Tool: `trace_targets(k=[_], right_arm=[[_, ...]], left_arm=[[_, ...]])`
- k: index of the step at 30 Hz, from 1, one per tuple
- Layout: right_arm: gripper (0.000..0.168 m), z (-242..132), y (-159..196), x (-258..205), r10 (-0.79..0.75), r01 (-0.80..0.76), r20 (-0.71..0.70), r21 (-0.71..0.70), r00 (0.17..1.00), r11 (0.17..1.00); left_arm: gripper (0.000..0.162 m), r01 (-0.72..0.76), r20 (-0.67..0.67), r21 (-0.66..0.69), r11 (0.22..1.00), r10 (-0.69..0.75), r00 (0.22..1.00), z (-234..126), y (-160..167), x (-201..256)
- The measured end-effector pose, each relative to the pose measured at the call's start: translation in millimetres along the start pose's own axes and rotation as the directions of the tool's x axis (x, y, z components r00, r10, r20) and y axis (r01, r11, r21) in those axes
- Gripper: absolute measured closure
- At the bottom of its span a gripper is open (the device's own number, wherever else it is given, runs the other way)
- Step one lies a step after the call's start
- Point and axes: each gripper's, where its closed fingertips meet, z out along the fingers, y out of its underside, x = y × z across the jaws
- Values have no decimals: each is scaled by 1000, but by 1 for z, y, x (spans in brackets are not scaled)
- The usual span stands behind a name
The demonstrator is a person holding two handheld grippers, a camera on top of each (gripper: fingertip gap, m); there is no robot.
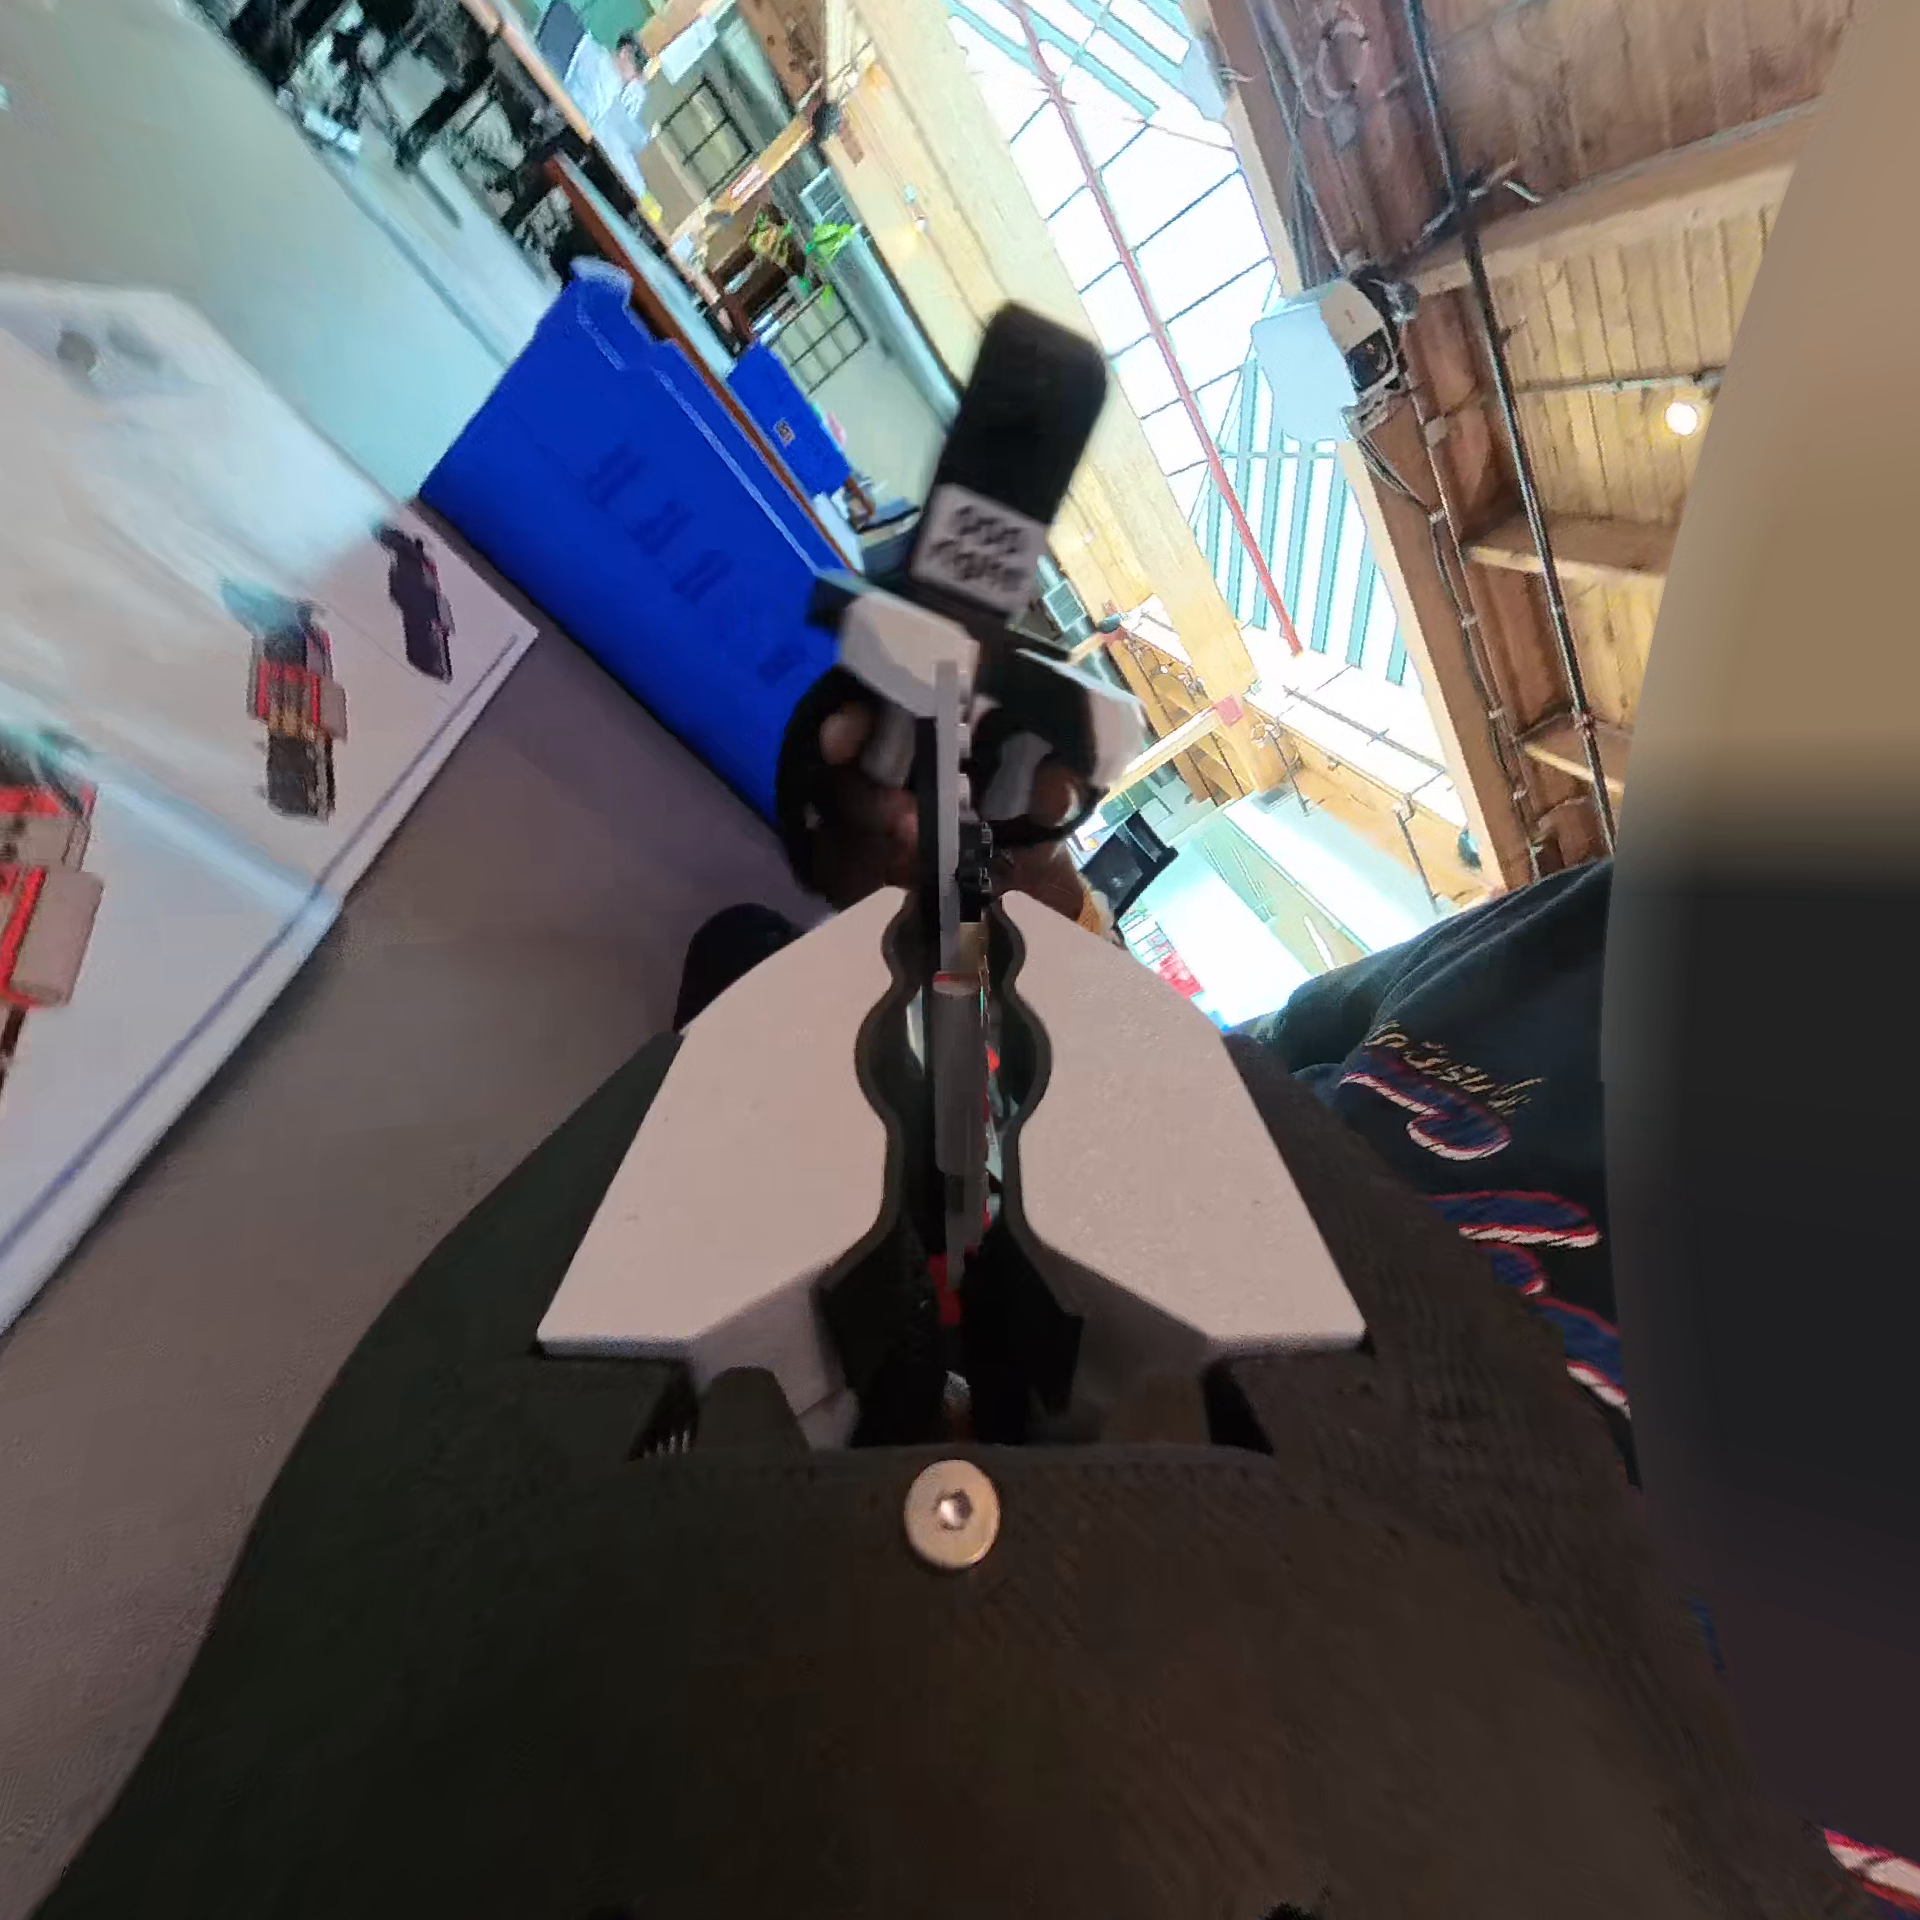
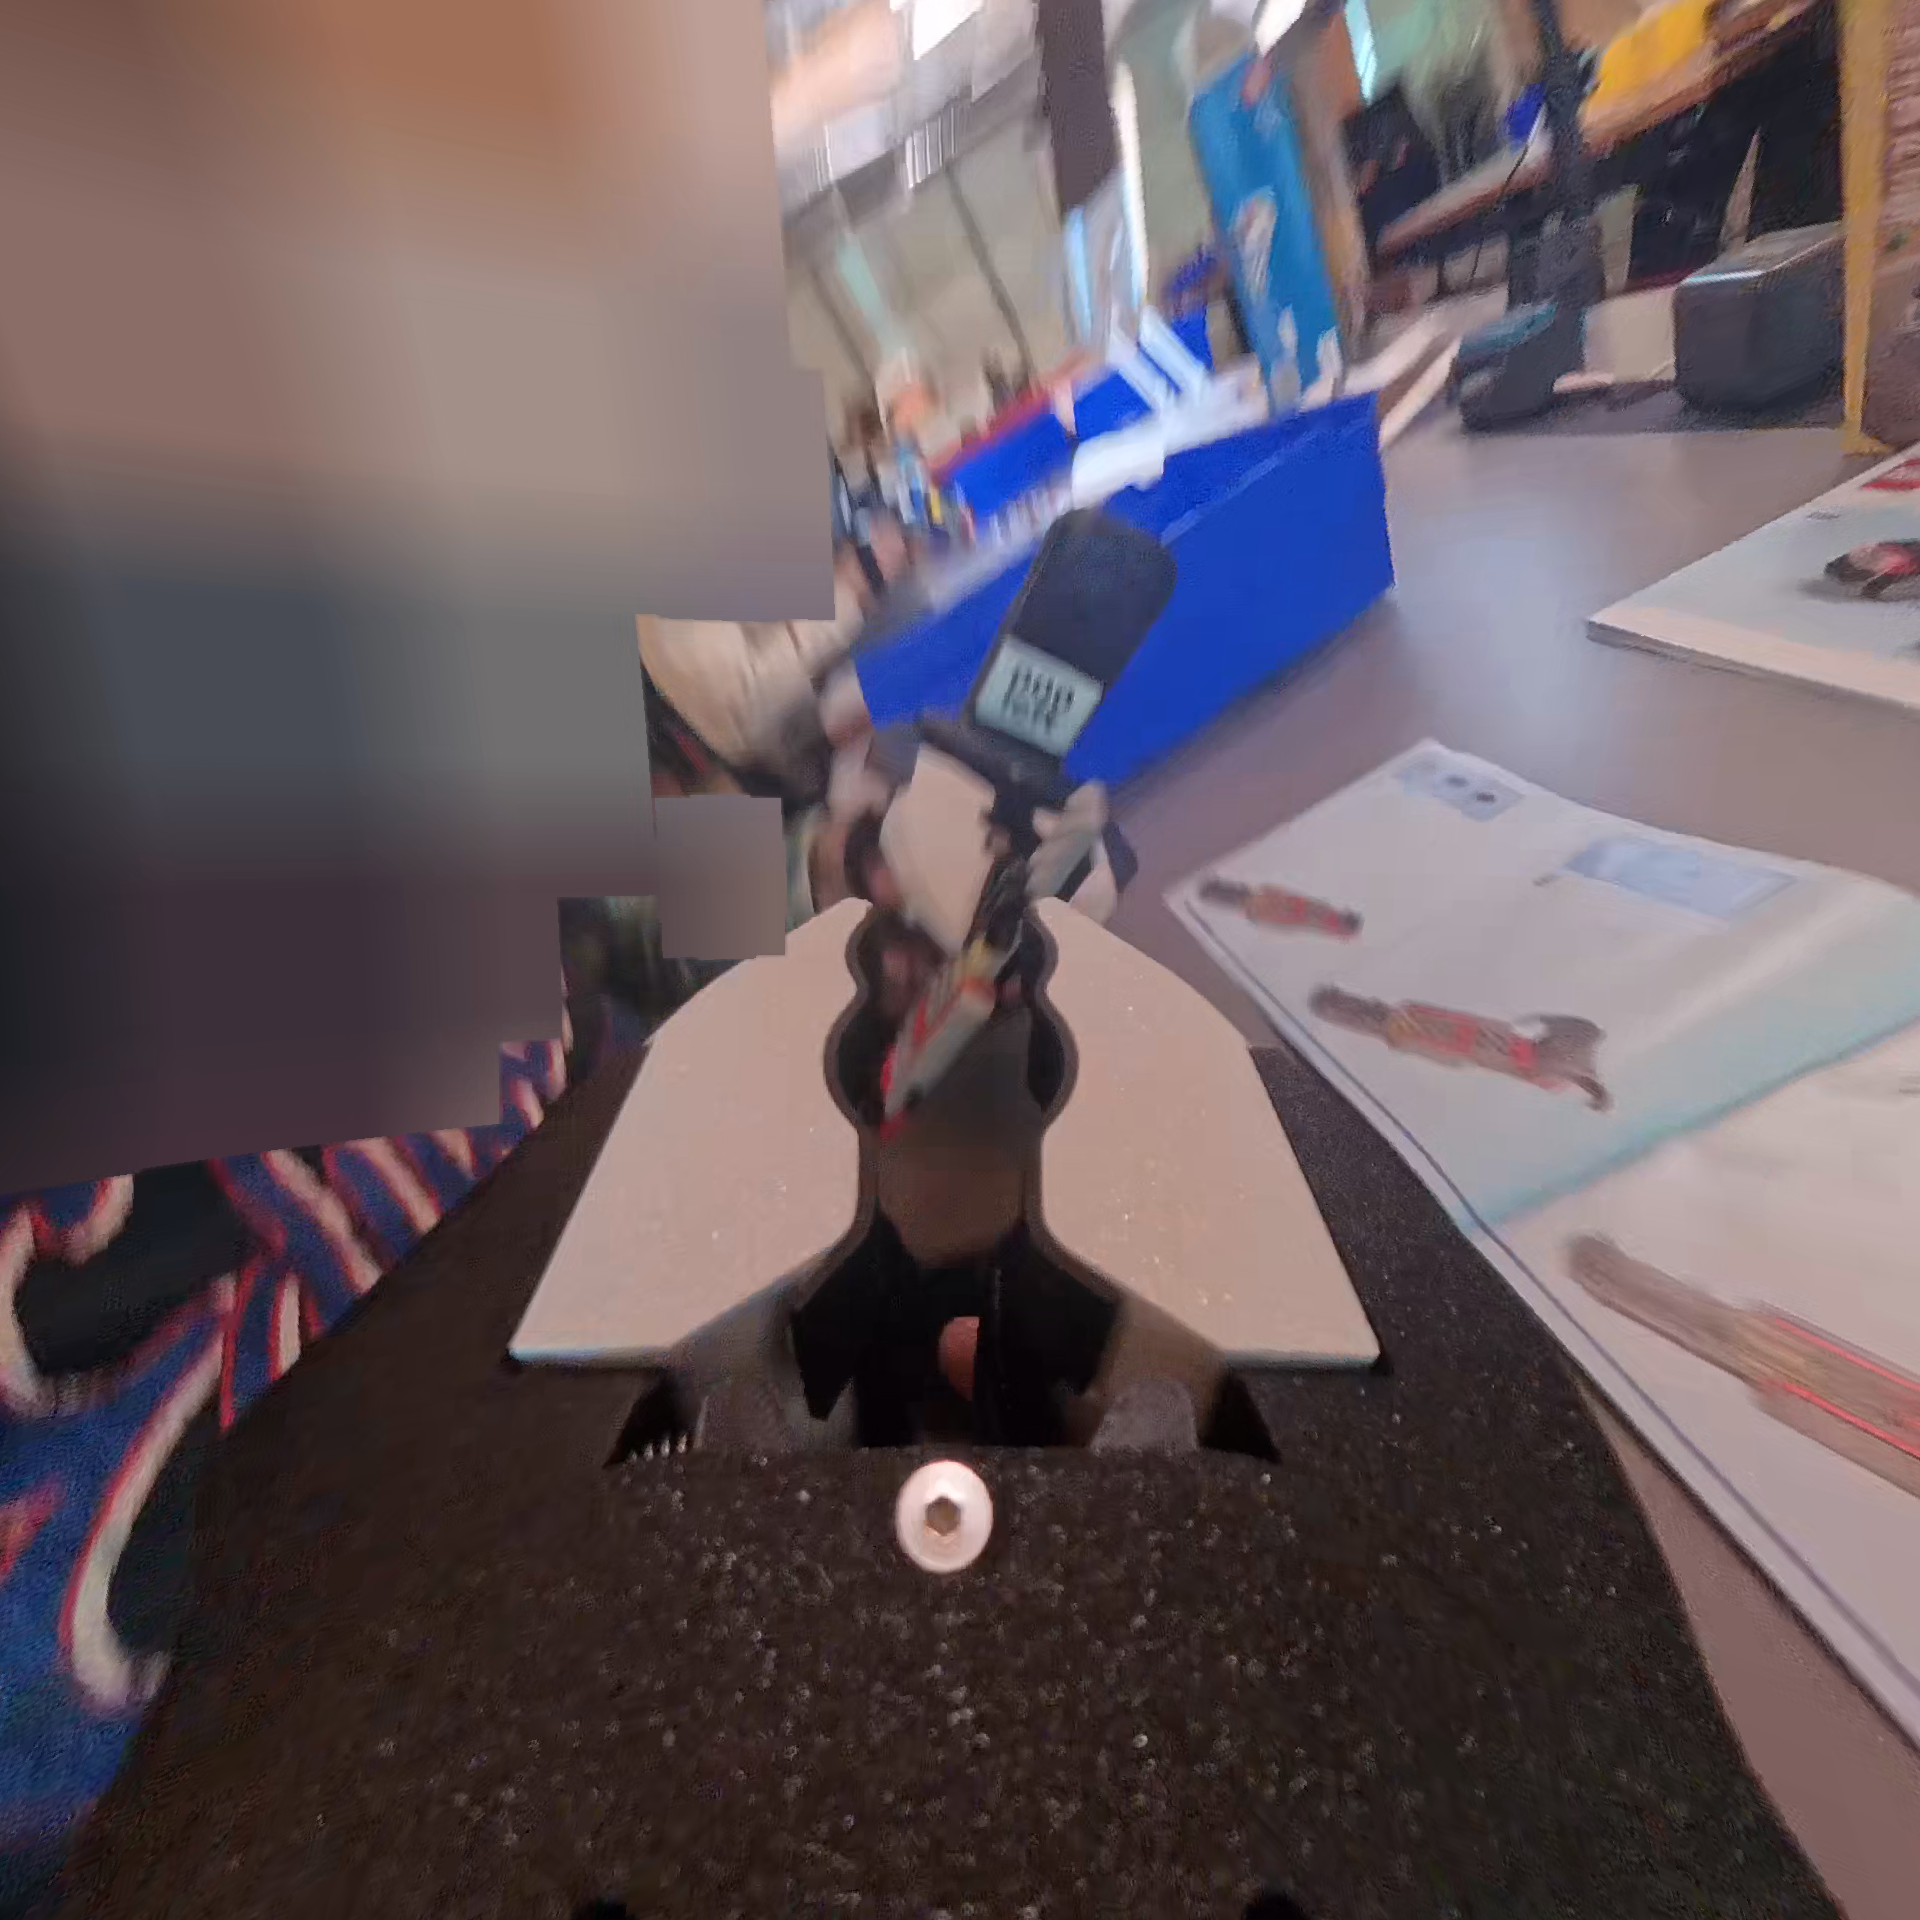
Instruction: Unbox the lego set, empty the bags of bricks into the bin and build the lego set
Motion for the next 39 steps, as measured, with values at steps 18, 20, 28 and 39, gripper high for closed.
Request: trace_targets(k=[18, 20, 28, 39], right_arm=[[153, -38, 130, -2, -616, 655, 397, -707, 680, 268], [156, -37, 133, -2, -609, 656, 406, -708, 682, 262], [160, -40, 97, 4, -393, 281, 6, -708, 920, 647], [160, -11, 60, -2, -309, 105, -146, -738, 940, 667]], left_arm=[[150, 497, 99, -52, 866, -491, 865, -8, 54, -4], [150, 503, 94, -27, 864, -499, 861, -6, 55, -3], [151, 450, 111, 116, 885, -462, 880, 4, 52, -11], [151, 510, 67, 138, 849, -522, 850, 30, 61, -10]])
